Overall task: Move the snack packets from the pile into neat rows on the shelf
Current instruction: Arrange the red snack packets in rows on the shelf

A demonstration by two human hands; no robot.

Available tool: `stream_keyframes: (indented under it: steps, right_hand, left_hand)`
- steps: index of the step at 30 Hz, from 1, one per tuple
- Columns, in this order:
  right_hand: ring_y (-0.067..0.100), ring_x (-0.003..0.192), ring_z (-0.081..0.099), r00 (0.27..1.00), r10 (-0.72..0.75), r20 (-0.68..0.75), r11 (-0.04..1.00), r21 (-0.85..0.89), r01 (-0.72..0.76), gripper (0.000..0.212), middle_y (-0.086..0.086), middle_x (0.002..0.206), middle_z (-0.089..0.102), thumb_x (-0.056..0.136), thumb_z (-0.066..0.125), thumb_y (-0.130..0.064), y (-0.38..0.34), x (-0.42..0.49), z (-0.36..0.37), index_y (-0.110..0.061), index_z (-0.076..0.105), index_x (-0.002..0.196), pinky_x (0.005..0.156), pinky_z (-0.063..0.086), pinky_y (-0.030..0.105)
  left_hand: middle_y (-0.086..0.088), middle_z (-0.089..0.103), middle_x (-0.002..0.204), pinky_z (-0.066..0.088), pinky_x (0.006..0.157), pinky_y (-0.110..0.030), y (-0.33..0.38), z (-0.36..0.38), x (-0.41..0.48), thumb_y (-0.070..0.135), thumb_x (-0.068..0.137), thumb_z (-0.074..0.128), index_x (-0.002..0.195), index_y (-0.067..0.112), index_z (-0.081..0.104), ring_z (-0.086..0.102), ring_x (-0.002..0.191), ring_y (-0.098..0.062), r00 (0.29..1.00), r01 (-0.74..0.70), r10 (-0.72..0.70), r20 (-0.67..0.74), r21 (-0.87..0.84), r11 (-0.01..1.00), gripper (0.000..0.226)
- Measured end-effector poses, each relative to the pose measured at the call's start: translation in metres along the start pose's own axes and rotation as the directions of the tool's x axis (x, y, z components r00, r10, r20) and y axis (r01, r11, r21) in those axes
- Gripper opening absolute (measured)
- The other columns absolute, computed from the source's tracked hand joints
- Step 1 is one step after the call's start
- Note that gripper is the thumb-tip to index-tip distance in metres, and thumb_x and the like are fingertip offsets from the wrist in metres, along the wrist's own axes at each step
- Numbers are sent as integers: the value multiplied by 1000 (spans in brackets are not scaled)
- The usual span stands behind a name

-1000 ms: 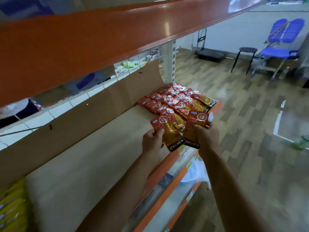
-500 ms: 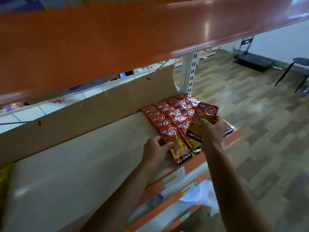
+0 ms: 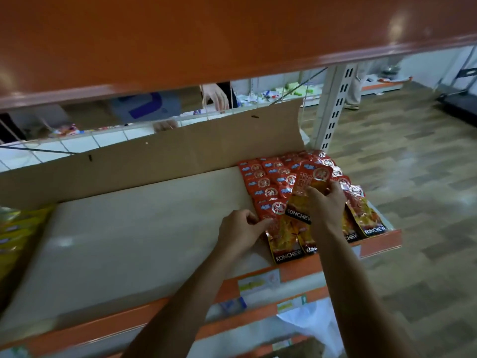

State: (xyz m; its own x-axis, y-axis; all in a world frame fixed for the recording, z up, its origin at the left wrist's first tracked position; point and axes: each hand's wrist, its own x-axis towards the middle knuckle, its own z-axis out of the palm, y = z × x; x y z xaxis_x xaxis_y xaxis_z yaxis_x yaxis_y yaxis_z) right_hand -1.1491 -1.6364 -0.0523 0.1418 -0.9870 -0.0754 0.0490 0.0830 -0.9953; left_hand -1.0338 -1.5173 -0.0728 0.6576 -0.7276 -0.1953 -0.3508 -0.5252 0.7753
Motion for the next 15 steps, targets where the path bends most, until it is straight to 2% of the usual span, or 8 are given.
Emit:
stream_keyframes:
  steps: [3,6,10,15]
  right_hand:
    - [25,80,62,1000,3,30,1000,0,-3,19,13,91,65,80,59,-3,0,1,2,-10,57,98,72,56,49]
    - [33,84,64,999,4,48,1000,1,-4,18,19,97,65,80,60,-2,-1,1,2,-15,57,93,76,54,56]
    - [32,88,65,994,15,104,1000,-10,-14,19,15,96,65,84,59,-1,-4,-3,1,-18,56,92,80,56,54]
    - [35,93,65,990,22,138,1000,-13,-21,21,16,98,65,85,57,1,-6,-6,0,-18,55,92,82,55,54]
  left_hand:
    - [1,71,79,58,74,-36,3,-4,6,46,88,63,85,19,62,69,71,-15,996,13,-18,-85,-54,998,27]
    - [0,71,84,59,74,-37,8,-4,13,37,92,60,89,17,62,70,70,-16,992,31,-41,-122,-82,996,21]
    - [-4,70,93,59,76,-38,12,-2,21,37,93,59,88,16,63,69,77,-19,985,80,-96,-141,-113,990,22]
    - [-3,70,92,59,77,-39,10,2,26,36,89,65,88,17,65,68,78,-17,982,128,-155,-111,-217,968,19]
